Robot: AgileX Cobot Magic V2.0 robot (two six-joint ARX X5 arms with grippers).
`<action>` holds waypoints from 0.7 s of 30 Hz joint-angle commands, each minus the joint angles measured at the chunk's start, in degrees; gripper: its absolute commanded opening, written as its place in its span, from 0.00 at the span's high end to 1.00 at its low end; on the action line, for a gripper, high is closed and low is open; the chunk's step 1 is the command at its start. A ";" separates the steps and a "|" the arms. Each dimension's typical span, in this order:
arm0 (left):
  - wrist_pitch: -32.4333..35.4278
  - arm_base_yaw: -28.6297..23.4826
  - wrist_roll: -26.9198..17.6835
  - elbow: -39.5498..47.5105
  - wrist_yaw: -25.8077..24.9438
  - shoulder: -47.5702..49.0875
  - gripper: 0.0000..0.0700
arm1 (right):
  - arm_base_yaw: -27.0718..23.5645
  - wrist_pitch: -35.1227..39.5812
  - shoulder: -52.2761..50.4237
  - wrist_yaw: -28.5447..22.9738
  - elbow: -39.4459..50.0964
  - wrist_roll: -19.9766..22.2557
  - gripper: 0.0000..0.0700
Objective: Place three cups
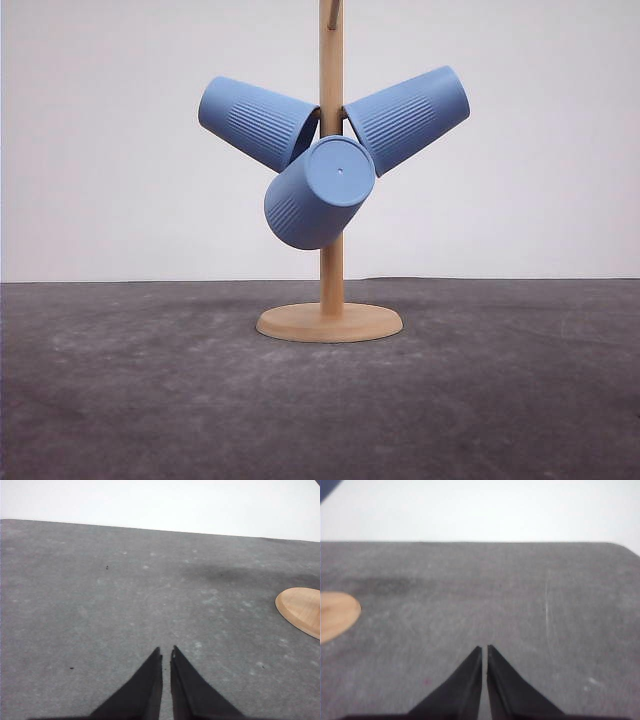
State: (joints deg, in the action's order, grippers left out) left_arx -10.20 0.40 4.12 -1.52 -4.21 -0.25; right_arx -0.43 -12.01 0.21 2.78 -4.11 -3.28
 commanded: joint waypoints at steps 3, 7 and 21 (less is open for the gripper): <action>-0.37 -0.02 0.02 0.79 0.22 0.09 1.00 | 0.19 -0.17 0.00 -1.06 1.52 0.68 0.98; -0.37 -0.02 0.02 0.78 0.22 0.07 1.00 | 0.30 2.61 0.00 -1.31 3.40 0.27 0.98; -0.50 -0.02 0.02 0.72 0.20 0.07 1.00 | 0.66 3.02 0.00 -1.32 3.36 1.98 0.98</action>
State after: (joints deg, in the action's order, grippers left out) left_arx -10.22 0.40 4.12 -1.52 -4.19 -0.25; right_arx 0.10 -9.78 0.30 1.45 -0.95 -1.73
